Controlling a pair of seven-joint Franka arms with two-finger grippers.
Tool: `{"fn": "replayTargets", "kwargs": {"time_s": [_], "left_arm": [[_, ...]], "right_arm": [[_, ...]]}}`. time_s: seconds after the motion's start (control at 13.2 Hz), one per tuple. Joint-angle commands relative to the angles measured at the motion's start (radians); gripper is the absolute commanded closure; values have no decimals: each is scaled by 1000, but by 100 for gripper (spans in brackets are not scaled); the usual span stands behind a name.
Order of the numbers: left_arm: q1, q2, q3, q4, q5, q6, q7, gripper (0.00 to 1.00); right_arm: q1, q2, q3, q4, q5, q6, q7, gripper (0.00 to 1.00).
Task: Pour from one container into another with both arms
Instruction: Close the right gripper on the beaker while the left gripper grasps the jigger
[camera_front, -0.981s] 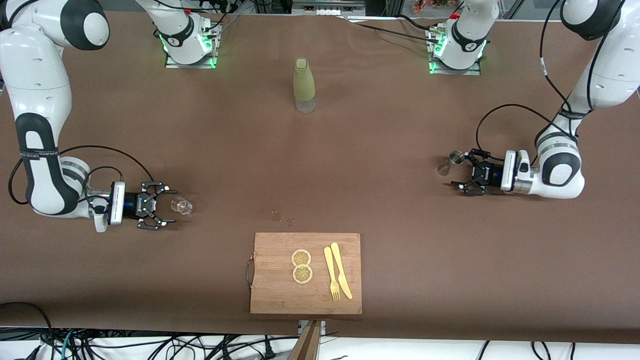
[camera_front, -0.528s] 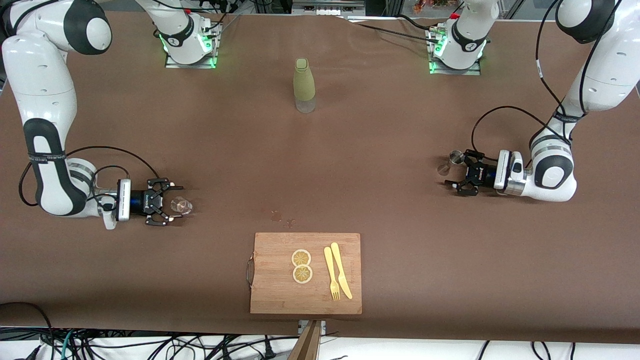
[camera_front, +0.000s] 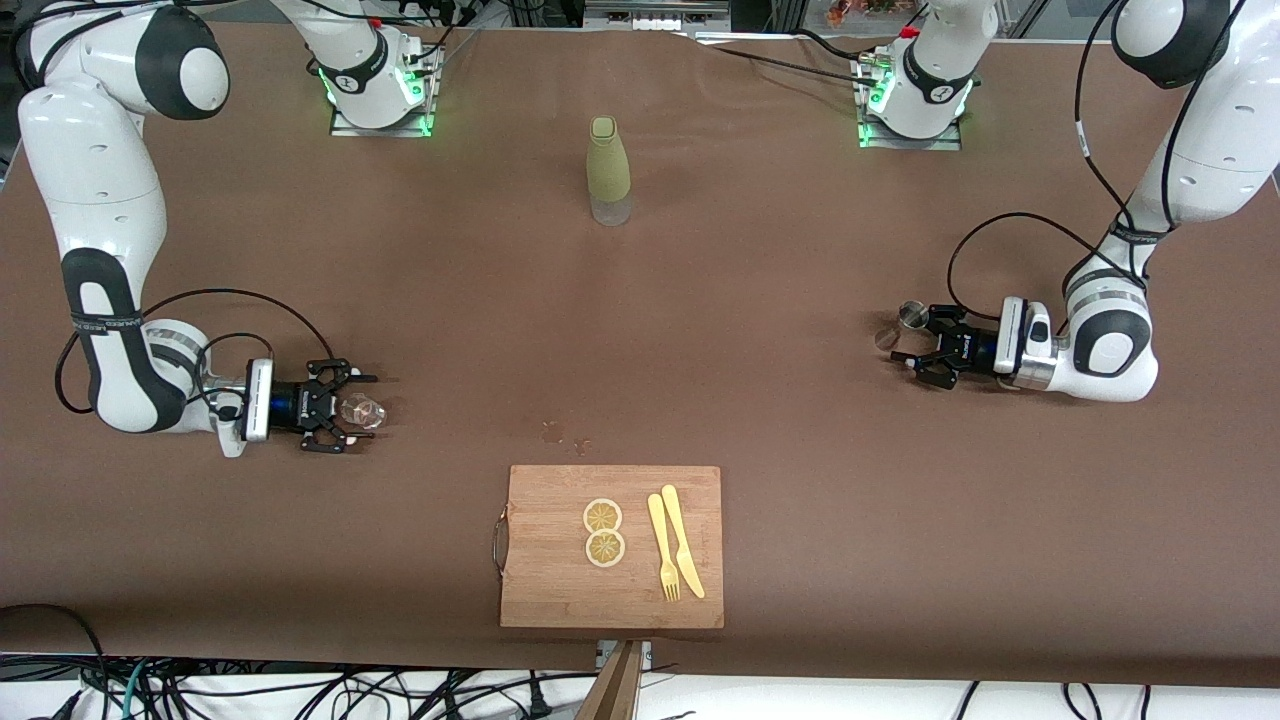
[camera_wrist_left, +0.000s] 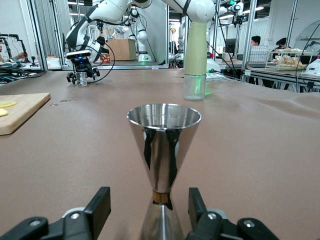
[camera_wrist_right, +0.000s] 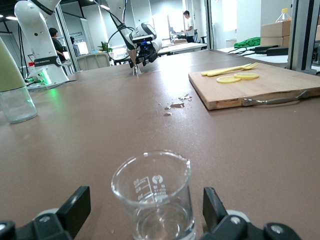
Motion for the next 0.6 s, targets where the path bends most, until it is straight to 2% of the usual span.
{"fn": "replayTargets", "kwargs": {"time_s": [0.0, 0.15, 0.3, 0.38, 0.53], "left_arm": [[-5, 3, 7, 3, -5, -23, 56, 29], [-5, 3, 7, 3, -3, -23, 65, 39], [-5, 4, 7, 3, -3, -33, 67, 39], [-3, 4, 9, 3, -3, -37, 67, 46], [-5, 3, 9, 3, -3, -39, 65, 56]], "right_arm": [[-5, 12, 20, 9, 19, -10, -15, 0], [-5, 14, 21, 9, 19, -9, -17, 0], [-3, 15, 32, 9, 35, -12, -17, 2], [-3, 24, 32, 9, 35, -13, -17, 4], [-3, 31, 32, 9, 35, -13, -21, 16]]}}
